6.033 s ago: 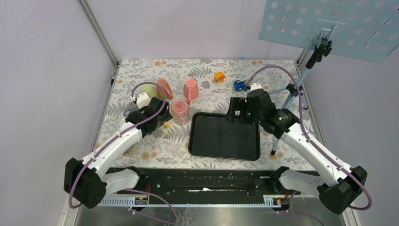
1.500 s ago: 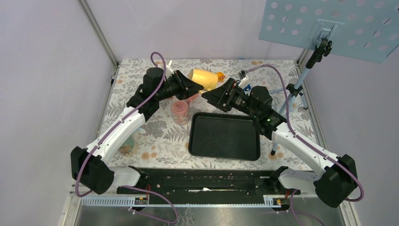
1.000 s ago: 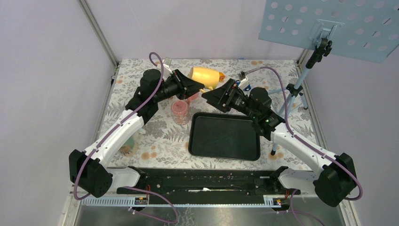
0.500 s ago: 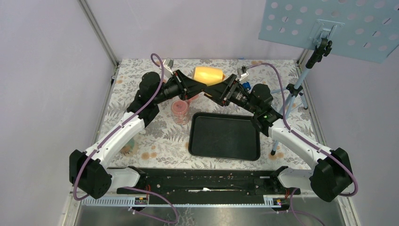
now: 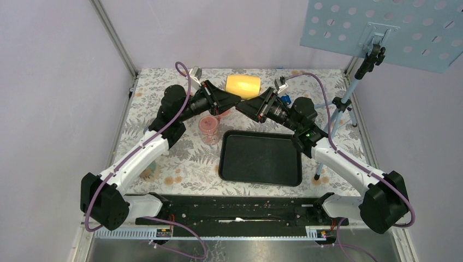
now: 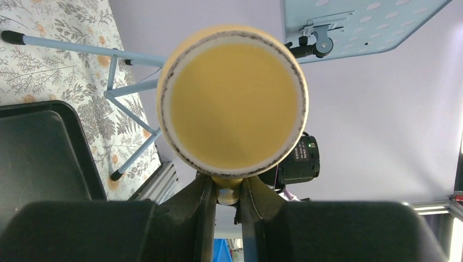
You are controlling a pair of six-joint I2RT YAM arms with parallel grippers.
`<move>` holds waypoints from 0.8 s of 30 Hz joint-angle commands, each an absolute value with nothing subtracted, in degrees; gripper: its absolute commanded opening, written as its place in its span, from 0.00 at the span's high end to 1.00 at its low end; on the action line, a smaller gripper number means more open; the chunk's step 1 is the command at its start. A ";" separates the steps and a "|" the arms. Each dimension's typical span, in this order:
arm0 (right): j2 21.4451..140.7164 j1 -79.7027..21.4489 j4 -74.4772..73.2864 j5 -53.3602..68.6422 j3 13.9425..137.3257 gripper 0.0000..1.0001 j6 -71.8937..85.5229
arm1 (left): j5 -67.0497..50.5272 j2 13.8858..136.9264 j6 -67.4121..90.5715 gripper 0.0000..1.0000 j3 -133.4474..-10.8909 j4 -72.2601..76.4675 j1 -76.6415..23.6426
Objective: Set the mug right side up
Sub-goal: Turn over the cup at the center of the board.
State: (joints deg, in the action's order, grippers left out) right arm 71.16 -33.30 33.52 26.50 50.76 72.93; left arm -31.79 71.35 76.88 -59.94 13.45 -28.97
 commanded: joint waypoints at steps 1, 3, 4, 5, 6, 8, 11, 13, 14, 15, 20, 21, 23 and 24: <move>69.76 -33.17 35.36 26.62 52.37 0.69 71.67 | -32.79 70.67 77.19 1.00 -59.95 22.67 -29.37; 69.35 -33.21 34.33 26.25 52.45 0.75 70.91 | -32.78 70.44 76.94 1.00 -59.58 22.55 -29.40; 69.30 -33.20 33.84 26.13 52.51 0.79 70.53 | -32.78 70.32 76.79 1.00 -59.28 22.58 -29.44; 69.24 -33.21 33.31 26.03 52.60 0.83 70.20 | -32.91 70.23 76.48 1.00 -59.10 22.54 -29.44; 69.16 -33.14 32.76 25.95 52.76 0.87 69.80 | -32.88 70.22 76.14 1.00 -59.02 22.20 -29.44; 69.15 -33.20 31.21 25.80 53.18 0.99 68.93 | -32.98 70.30 75.31 1.00 -58.85 21.37 -29.44; 68.93 -33.23 28.19 25.05 53.78 1.00 66.99 | -33.43 70.44 74.01 1.00 -58.60 20.42 -29.44; 68.43 -33.30 26.96 24.41 53.79 1.00 66.00 | -33.57 70.53 73.19 0.92 -58.22 20.38 -29.42; 68.20 -33.30 26.27 24.08 53.85 1.00 65.39 | -33.72 70.57 72.76 0.87 -58.00 20.17 -29.44; 67.92 -33.23 25.60 23.77 53.87 1.00 64.93 | -33.77 70.55 72.39 0.83 -57.72 19.97 -29.44; 66.75 -33.27 21.91 22.34 54.78 1.00 61.83 | -32.96 69.91 69.35 0.59 -56.69 17.41 -29.43; 66.47 -33.27 21.25 21.92 54.92 1.00 61.26 | -32.65 69.77 68.71 0.55 -56.57 16.88 -29.44; 66.01 -33.23 19.34 21.11 55.38 1.00 60.08 | -32.16 69.47 67.33 0.49 -56.47 15.94 -29.44; 65.86 -33.23 18.17 20.71 55.75 1.00 59.32 | -31.90 69.32 66.82 0.48 -56.37 15.54 -29.40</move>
State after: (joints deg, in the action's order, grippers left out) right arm 68.51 -33.36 20.08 24.40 51.70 64.42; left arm -32.34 71.35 71.22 -55.94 12.51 -29.26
